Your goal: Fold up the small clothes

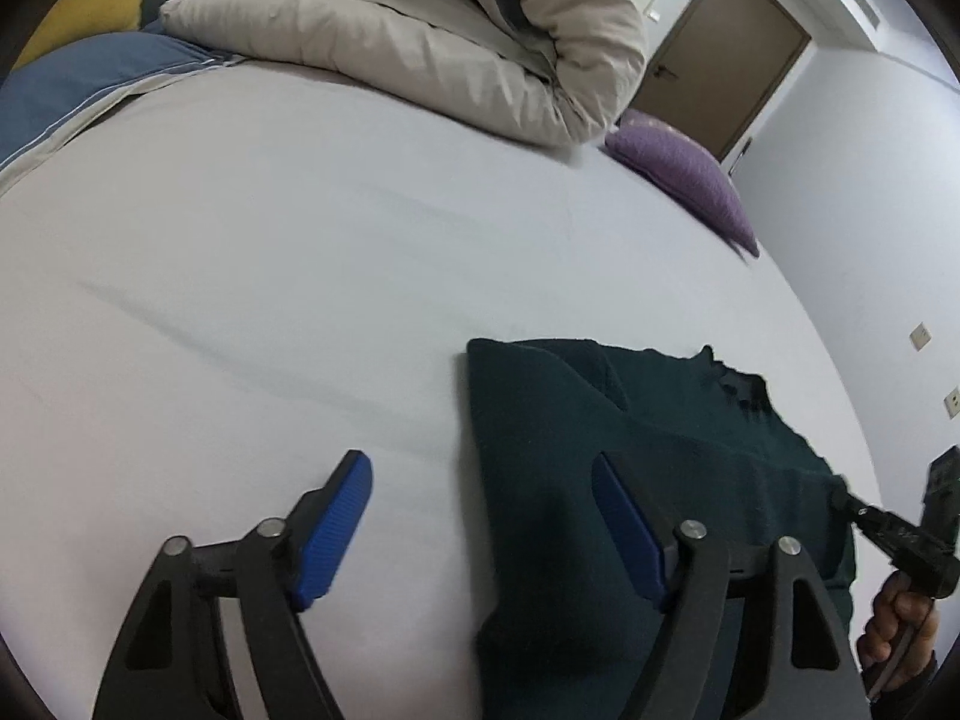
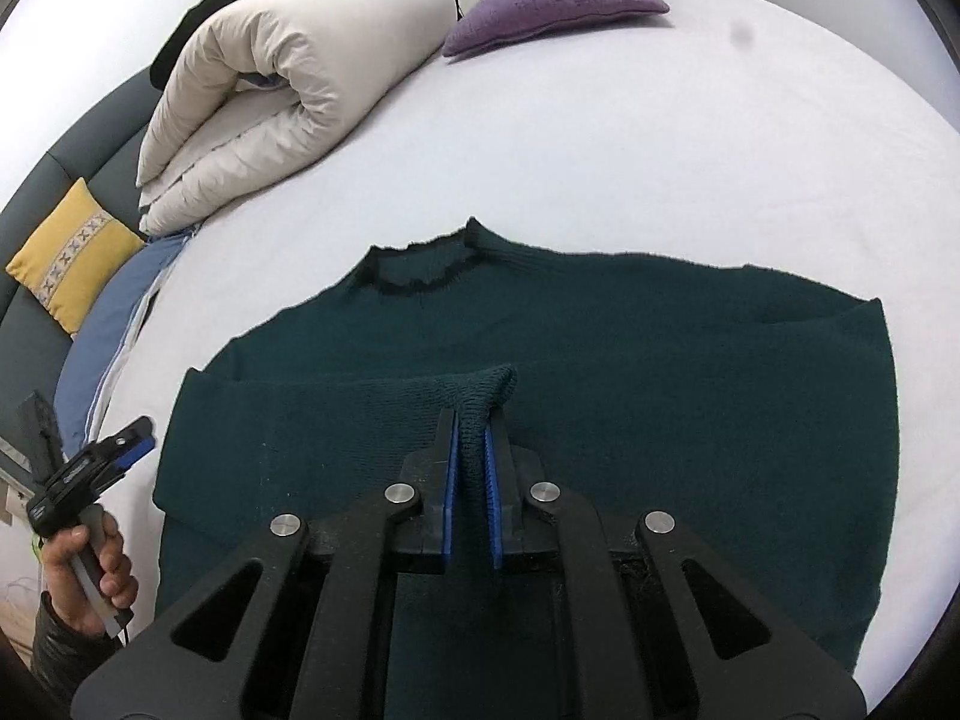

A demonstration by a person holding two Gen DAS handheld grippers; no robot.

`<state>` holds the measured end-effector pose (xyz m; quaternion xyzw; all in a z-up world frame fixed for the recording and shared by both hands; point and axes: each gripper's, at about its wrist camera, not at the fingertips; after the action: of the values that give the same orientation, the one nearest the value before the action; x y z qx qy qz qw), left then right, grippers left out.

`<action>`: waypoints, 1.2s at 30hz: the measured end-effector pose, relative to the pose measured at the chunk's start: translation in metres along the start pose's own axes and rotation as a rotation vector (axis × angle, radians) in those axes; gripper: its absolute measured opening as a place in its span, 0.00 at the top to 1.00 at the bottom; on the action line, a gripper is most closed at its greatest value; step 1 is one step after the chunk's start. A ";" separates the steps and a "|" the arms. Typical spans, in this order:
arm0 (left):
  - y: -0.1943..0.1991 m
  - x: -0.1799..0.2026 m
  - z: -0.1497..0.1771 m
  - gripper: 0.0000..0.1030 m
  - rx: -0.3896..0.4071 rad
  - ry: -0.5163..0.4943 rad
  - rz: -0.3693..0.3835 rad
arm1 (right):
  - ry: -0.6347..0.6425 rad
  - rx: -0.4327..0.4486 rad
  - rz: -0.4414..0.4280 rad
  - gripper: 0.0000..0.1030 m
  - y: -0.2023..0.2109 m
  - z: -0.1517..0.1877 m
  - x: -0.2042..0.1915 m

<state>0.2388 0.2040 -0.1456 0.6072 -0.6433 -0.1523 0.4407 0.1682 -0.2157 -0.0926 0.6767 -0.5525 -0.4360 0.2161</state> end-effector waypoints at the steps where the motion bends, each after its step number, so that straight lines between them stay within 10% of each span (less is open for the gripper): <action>1: -0.005 0.002 -0.001 0.32 -0.008 -0.007 -0.006 | 0.007 0.008 0.003 0.93 -0.001 -0.002 -0.001; 19: -0.045 0.018 -0.010 0.78 -0.045 -0.102 -0.081 | -0.066 -0.043 0.053 0.93 -0.020 0.008 0.036; 36: -0.052 0.039 -0.007 0.92 0.019 -0.275 -0.174 | -0.114 0.006 0.009 0.94 0.001 0.018 0.050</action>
<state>0.2824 0.1590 -0.1646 0.6380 -0.6440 -0.2656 0.3280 0.1532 -0.2592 -0.1194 0.6491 -0.5682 -0.4712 0.1840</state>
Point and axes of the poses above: each gripper's, at about its wrist camera, not at the fingertips, and y roughly against the way its jaws point, x to its right, z to its underside, and after that the axes turned 1 degree about x, right-handed
